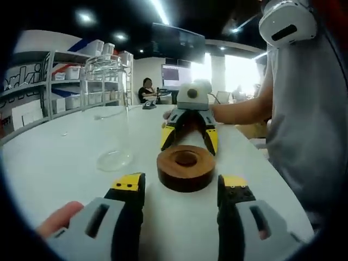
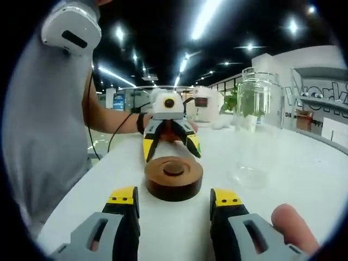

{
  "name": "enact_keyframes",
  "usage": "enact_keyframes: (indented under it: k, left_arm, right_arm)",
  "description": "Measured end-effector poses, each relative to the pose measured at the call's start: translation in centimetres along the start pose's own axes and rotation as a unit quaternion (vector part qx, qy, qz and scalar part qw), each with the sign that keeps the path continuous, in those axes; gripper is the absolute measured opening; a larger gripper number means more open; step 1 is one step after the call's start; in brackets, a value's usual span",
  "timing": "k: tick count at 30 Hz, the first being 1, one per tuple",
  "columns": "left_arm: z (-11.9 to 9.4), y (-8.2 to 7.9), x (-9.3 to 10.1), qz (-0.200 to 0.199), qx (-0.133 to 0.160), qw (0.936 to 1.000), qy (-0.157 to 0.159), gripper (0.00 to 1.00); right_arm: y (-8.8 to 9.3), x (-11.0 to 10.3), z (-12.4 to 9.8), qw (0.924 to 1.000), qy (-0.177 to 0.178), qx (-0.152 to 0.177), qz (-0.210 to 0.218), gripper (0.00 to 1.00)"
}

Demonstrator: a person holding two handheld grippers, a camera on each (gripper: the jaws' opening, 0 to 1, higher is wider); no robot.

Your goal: Clamp the coffee can twist off the lid put the lid on the table pick up the lid cover the can tighten the lid

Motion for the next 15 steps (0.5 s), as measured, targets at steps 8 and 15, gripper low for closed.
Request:
enact_keyframes:
  k: [8,15]
  left_arm:
    - [0.8,0.0,-0.1,0.001,0.001,0.9999,0.010,0.43]
    - [1.4,-0.1,0.0,0.001,0.001,0.9999,0.017,0.43]
  right_arm:
    - [-0.1,0.2,0.6,0.9999,-0.013,0.001,0.001,0.46]
    - [-0.2,-0.2,1.5,0.9997,-0.025,0.001,-0.008,0.46]
Point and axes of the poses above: the point that each gripper's makers call its tool centre point, and the gripper's own axes: z roughly forward along the fingers, x roughly to its right, y roughly out of its underside, the point moved 1 cm from there along -z, roughly backward along the fingers, and after that the axes turned 8 degrees about y, right-handed, at the moved point
